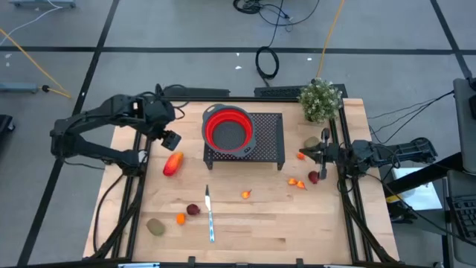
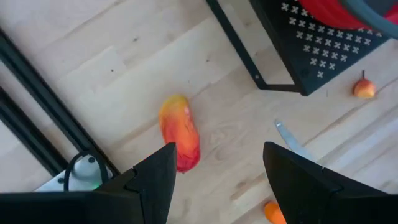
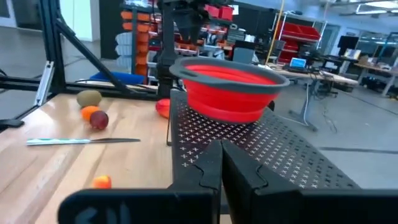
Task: Pick & Place Fruit
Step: Put the mango into the food strainer on the shelf
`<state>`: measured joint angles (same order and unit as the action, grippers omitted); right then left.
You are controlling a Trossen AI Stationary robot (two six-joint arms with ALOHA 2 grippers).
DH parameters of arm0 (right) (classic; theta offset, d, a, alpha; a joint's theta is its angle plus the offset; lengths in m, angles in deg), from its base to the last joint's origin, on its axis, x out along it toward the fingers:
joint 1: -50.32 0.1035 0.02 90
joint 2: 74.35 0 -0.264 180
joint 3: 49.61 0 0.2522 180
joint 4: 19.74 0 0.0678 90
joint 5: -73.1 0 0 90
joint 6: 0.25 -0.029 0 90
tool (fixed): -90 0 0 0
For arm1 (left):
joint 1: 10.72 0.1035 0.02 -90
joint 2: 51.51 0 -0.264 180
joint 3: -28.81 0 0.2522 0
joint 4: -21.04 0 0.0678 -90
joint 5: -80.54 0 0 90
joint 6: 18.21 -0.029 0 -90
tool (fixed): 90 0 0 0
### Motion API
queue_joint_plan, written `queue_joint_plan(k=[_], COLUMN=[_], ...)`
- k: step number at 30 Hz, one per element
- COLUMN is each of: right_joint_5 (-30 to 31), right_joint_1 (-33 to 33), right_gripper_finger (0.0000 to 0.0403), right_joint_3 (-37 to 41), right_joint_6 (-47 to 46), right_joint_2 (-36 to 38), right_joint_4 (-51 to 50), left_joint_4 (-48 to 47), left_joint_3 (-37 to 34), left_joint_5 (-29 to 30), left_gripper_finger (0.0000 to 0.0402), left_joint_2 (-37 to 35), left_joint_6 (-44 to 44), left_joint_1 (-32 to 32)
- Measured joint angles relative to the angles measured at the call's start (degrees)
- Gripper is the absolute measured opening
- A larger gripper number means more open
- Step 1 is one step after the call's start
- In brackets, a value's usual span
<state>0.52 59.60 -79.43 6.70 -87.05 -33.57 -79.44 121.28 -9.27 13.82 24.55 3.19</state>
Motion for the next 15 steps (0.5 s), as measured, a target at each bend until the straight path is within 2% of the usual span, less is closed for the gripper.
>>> queue_joint_plan(k=[10, 15], right_joint_5=[-10.07, -10.17], right_joint_1=[-1.76, -4.93], right_gripper_finger=[0.0000, 0.0000], right_joint_3=[0.00, 0.00], right_joint_6=[-0.46, -2.16], right_joint_2=[2.30, 2.57], right_joint_4=[-3.29, -3.21], left_joint_4=[-0.04, -0.02], left_joint_3=[0.00, 0.00], left_joint_5=[1.97, 1.96], left_gripper_finger=[0.0241, 0.0241], left_joint_2=[-0.24, -0.20], left_joint_6=[0.42, 0.38], left_joint_1=[-1.74, -1.78])
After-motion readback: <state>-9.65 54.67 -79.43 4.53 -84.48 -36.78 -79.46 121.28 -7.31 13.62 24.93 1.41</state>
